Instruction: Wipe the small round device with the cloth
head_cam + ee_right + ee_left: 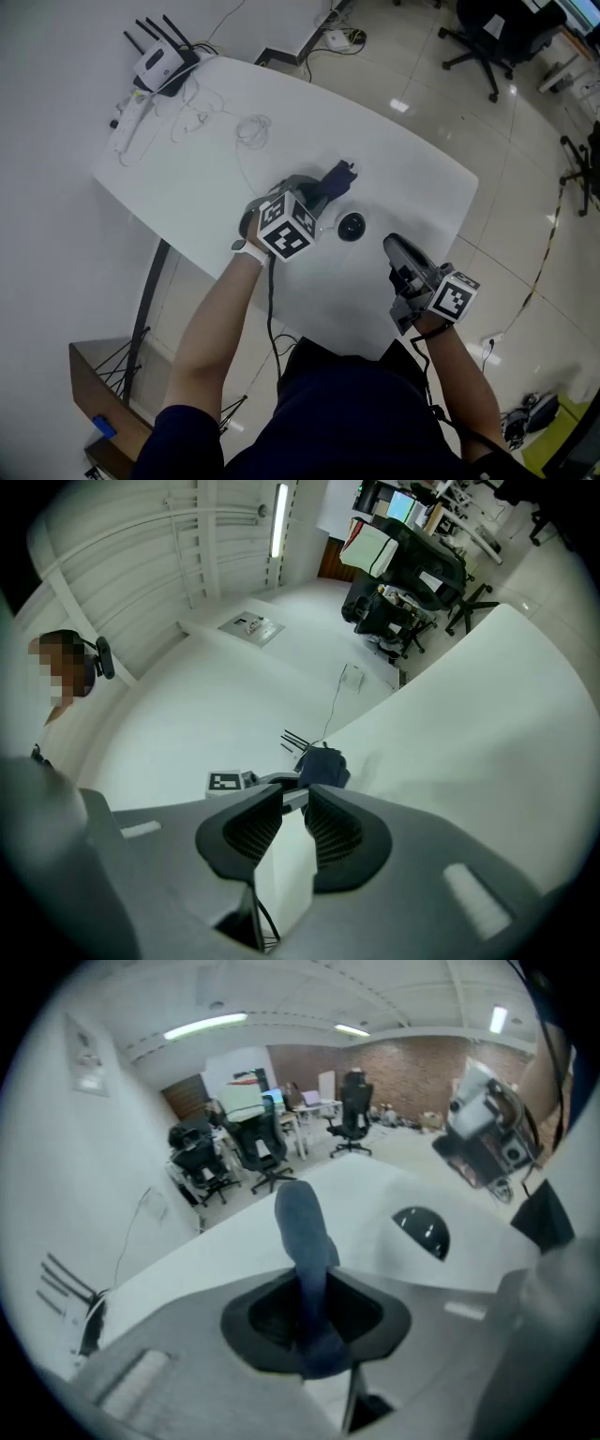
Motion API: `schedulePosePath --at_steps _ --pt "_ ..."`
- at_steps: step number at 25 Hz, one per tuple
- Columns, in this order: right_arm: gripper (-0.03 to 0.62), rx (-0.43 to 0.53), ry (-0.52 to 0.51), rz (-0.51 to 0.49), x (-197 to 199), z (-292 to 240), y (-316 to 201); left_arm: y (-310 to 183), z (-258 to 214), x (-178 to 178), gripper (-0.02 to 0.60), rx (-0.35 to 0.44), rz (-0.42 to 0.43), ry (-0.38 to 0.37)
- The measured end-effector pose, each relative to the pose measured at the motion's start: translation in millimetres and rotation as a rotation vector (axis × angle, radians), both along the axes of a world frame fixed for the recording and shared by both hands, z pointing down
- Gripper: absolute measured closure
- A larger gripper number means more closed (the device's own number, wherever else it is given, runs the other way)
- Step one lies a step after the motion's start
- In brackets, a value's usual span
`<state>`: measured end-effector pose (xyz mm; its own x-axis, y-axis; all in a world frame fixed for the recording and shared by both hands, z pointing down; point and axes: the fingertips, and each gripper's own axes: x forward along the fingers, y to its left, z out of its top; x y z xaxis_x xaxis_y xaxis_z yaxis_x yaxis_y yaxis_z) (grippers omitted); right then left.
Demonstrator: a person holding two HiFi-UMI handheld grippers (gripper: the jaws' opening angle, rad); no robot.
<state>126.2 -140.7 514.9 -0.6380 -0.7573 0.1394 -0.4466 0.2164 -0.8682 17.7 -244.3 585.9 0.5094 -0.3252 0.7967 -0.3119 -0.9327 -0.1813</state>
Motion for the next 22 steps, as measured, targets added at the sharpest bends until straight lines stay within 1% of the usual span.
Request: schedulePosePath --at_steps 2,3,5,6,8,11,12,14,16,18,20,22 --pt "0.505 0.007 0.004 -0.003 -2.5 -3.0 4.4 3.5 -30.5 -10.9 0.514 0.035 -0.100 0.076" --pt "0.506 0.010 0.008 -0.004 -4.0 -4.4 7.1 9.0 -44.7 -13.9 0.513 0.054 -0.130 0.103" --pt "0.510 0.019 0.027 -0.010 -7.6 -7.8 12.2 26.4 -68.4 -13.0 0.512 0.093 -0.144 0.137" --pt "0.511 0.027 0.042 -0.015 -9.7 -10.3 13.4 36.4 -77.2 -9.7 0.512 0.113 -0.133 0.143" --pt "0.513 0.048 0.074 -0.029 -15.4 -16.5 12.6 55.3 -87.3 0.0 0.512 0.160 -0.083 0.127" --pt "0.517 0.076 0.138 -0.045 -22.7 -23.6 8.1 76.7 -85.4 17.3 0.512 0.235 0.009 0.060" --pt "0.518 0.088 0.180 -0.052 -23.9 -23.9 6.6 81.1 -82.1 22.4 0.512 0.261 0.033 0.033" --pt "0.517 0.113 0.317 -0.086 -26.3 -18.4 4.5 87.6 -74.8 31.8 0.512 0.308 0.076 -0.013" --pt "0.517 0.137 0.506 -0.140 -28.7 -6.5 2.7 92.5 -67.9 39.6 0.512 0.337 0.116 -0.040" --pt "0.516 0.173 0.697 -0.194 -31.5 5.6 -0.2 92.9 -61.3 43.4 0.512 0.340 0.134 -0.049" --pt "0.511 0.222 0.831 -0.232 -37.1 11.6 -5.0 86.3 -56.6 40.9 0.512 0.316 0.106 -0.038" --pt "0.496 0.273 0.908 -0.258 -45.7 12.2 -9.9 74.4 -53.2 33.4 0.512 0.272 0.044 -0.014"
